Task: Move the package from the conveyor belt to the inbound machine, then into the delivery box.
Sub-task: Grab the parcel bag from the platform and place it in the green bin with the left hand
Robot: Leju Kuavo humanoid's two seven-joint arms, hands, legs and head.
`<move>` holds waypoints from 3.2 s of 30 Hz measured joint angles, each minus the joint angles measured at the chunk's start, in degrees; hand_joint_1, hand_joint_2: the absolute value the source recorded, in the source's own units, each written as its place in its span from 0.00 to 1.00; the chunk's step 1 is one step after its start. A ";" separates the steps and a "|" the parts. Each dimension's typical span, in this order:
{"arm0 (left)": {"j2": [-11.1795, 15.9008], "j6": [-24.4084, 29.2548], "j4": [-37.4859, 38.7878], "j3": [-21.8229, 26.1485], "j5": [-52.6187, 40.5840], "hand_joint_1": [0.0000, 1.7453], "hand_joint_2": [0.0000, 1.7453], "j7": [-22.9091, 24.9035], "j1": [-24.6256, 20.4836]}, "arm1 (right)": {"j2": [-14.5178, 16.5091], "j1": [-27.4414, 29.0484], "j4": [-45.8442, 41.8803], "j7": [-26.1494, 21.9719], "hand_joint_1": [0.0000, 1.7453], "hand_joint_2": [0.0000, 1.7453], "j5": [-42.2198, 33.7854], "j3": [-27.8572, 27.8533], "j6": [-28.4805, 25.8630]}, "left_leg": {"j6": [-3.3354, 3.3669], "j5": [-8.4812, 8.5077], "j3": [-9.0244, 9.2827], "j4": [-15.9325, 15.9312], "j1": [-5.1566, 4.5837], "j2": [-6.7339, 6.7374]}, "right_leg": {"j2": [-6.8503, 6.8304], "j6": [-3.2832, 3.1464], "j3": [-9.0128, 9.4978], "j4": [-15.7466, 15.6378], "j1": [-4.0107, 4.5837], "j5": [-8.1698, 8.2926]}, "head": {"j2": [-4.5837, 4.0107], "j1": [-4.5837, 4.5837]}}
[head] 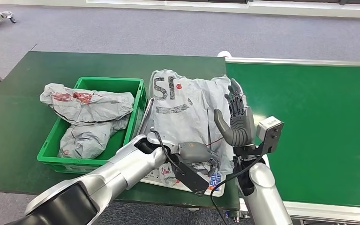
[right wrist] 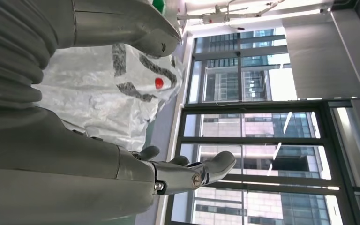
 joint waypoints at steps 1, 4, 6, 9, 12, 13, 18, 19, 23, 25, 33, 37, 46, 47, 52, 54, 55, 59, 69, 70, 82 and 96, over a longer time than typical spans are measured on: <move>0.15 1.54 -0.30 -0.33 0.13 1.00 1.00 0.10 -0.17 | -0.09 0.01 -0.04 -0.04 0.00 1.00 -0.03 0.08 -0.04 | -0.02 0.01 0.00 0.00 0.00 0.00 | 0.00 -0.01 -0.01 0.00 0.01 0.01 | 0.00 0.00; 1.00 5.99 -2.94 -1.20 0.94 1.00 1.00 1.66 -1.08 | -0.36 0.16 -0.36 -0.10 0.00 1.00 -0.25 0.20 -0.27 | -0.09 0.07 -0.04 0.00 0.01 0.01 | 0.02 -0.05 -0.10 0.00 0.04 0.04 | 0.00 -0.01; 2.36 7.85 -7.09 -1.51 1.65 1.00 1.00 4.07 -2.28 | -0.54 0.55 -0.70 -0.04 0.00 1.00 -0.60 0.20 -0.30 | -0.12 0.10 -0.09 0.00 0.01 0.01 | 0.01 -0.06 -0.14 0.01 0.04 0.06 | 0.00 -0.01; 5.51 9.01 -16.34 -1.74 2.31 1.00 1.00 8.13 -4.34 | -0.93 1.71 -1.26 -0.01 0.00 1.00 -1.09 0.20 -0.06 | -0.13 0.12 -0.12 0.00 0.01 0.00 | 0.01 -0.05 -0.15 0.02 0.04 0.08 | 0.00 0.00; 7.98 9.01 -23.63 -1.83 2.49 1.00 1.00 9.79 -5.35 | -1.23 2.59 -1.64 -0.13 0.00 1.00 -1.17 0.20 0.17 | -0.12 0.11 -0.13 0.00 0.01 0.01 | 0.01 -0.05 -0.15 0.02 0.01 0.07 | 0.00 0.01; 8.52 9.14 -25.23 -1.92 2.44 1.00 1.00 10.01 -5.42 | -1.28 2.75 -1.75 -0.15 0.00 1.00 -1.17 0.20 0.19 | -0.12 0.11 -0.14 0.00 0.01 0.01 | 0.02 -0.05 -0.16 0.02 0.01 0.07 | 0.00 0.01; 11.29 13.22 -31.72 -2.48 -0.01 1.00 1.00 12.51 -5.39 | -1.38 3.29 -2.87 -0.31 0.00 1.00 -1.09 0.19 0.27 | -0.11 0.10 -0.19 0.00 0.01 0.03 | 0.03 -0.04 -0.22 0.02 -0.02 0.06 | 0.00 0.01; 11.89 13.63 -32.87 -2.52 -0.15 1.00 1.00 13.20 -5.37 | -1.38 3.36 -3.20 -0.25 0.00 1.00 -0.98 0.18 0.31 | -0.11 0.10 -0.20 0.00 0.01 0.03 | 0.03 -0.04 -0.22 0.02 -0.02 0.06 | 0.00 0.01; 14.60 15.31 -35.51 -2.32 -0.23 1.00 1.00 15.01 -4.91 | -1.38 3.83 -4.15 0.37 0.00 1.00 -0.60 0.17 0.47 | -0.11 0.10 -0.21 -0.01 0.01 0.04 | 0.03 -0.04 -0.21 0.02 0.00 0.06 | 0.00 0.01; 16.55 17.58 -35.70 -1.39 -0.84 1.00 1.00 15.20 -3.83 | -1.38 4.30 -4.62 0.55 0.00 1.00 -0.53 0.15 0.50 | -0.11 0.10 -0.19 -0.03 0.01 0.08 | 0.05 -0.05 -0.21 0.02 0.01 0.06 | 0.00 0.00; 24.73 25.94 -31.19 8.79 -3.68 0.00 1.00 9.52 5.62 | -1.67 7.68 -7.35 0.78 0.00 1.00 0.34 -1.10 0.34 | -0.15 0.09 -0.13 -0.10 0.02 0.35 | 0.36 -0.10 -0.34 0.03 0.05 0.03 | 0.00 -0.01; 23.76 26.08 -29.13 11.85 -2.92 0.00 1.00 6.37 8.51 | -1.75 8.18 -8.31 1.09 0.00 1.00 1.08 -1.20 0.03 | -0.13 0.08 -0.21 -0.09 0.02 0.27 | 0.29 -0.10 -0.35 0.02 -0.03 0.03 | 0.00 0.01; 19.72 25.60 -26.48 13.22 -3.12 0.00 1.00 6.87 8.75 | -1.75 8.60 -9.41 1.65 0.00 1.00 1.70 -1.20 -0.34 | -0.05 0.04 -0.22 -0.04 -0.04 0.28 | 0.31 -0.03 -0.35 0.01 -0.11 0.06 | 0.00 -0.01; 19.46 25.44 -26.17 13.30 -3.11 0.00 1.00 6.78 8.70 | -1.75 8.73 -9.42 1.66 0.00 1.00 1.71 -1.20 -0.34 | -0.05 0.04 -0.22 -0.04 -0.04 0.28 | 0.31 -0.03 -0.35 0.01 -0.09 0.06 | 0.00 0.00; 18.43 25.10 -25.10 13.67 -2.83 0.00 1.00 6.32 8.44 | -1.75 9.14 -9.49 1.63 0.00 1.00 1.74 -1.20 -0.34 | -0.07 0.04 -0.22 -0.04 -0.03 0.28 | 0.32 -0.04 -0.35 0.01 -0.01 0.06 | 0.00 -0.01; 18.03 25.07 -24.99 13.89 -2.43 0.00 1.00 5.91 8.40 | -1.75 9.16 -9.55 1.63 0.00 1.00 1.76 -1.20 -0.34 | -0.07 0.05 -0.22 -0.04 -0.03 0.28 | 0.32 -0.04 -0.35 0.01 0.00 0.06 | 0.00 -0.01; 17.82 24.85 -25.07 14.05 -2.12 0.00 1.00 5.65 8.40 | -1.75 9.17 -9.56 1.63 0.00 1.00 1.77 -1.20 -0.34 | -0.07 0.05 -0.22 -0.04 -0.03 0.28 | 0.32 -0.04 -0.35 0.01 0.00 0.06 | 0.00 0.00; 17.11 23.13 -25.77 14.33 -1.19 0.00 1.00 4.67 8.34 | -1.73 9.27 -9.59 1.65 0.00 1.00 1.77 -1.20 -0.33 | -0.07 0.05 -0.23 -0.04 -0.03 0.28 | 0.32 -0.04 -0.35 0.01 -0.02 0.06 | 0.00 0.01; 16.49 22.68 -26.35 14.42 -1.05 0.00 1.00 4.56 7.97 | -1.73 9.42 -9.88 1.70 0.00 1.00 1.77 -1.20 -0.32 | -0.07 0.05 -0.23 -0.04 -0.03 0.29 | 0.32 -0.04 -0.35 0.01 -0.03 0.06 | 0.00 0.01; 16.46 22.68 -26.36 14.42 -1.05 0.00 1.00 4.56 7.96 | -1.73 9.43 -9.88 1.70 0.00 1.00 1.77 -1.20 -0.32 | -0.07 0.05 -0.22 -0.04 -0.03 0.29 | 0.32 -0.04 -0.35 0.01 -0.02 0.06 | 0.00 0.01; 13.70 13.56 -22.16 10.43 -4.79 0.00 1.00 2.97 2.96 | -1.69 9.35 -9.88 1.87 0.00 1.00 1.76 -1.20 0.46 | -0.04 0.07 -0.25 -0.01 -0.03 0.23 | 0.22 -0.02 -0.35 0.01 -0.06 0.07 | 0.00 0.00; 2.84 15.33 -0.05 -2.31 -3.25 0.00 1.00 4.58 0.05 | -1.68 5.14 -6.66 0.27 0.00 1.00 -1.15 -0.24 2.16 | 0.08 0.06 -0.25 -0.01 -0.05 0.03 | -0.03 0.04 -0.22 0.01 -0.10 0.05 | 0.00 -0.01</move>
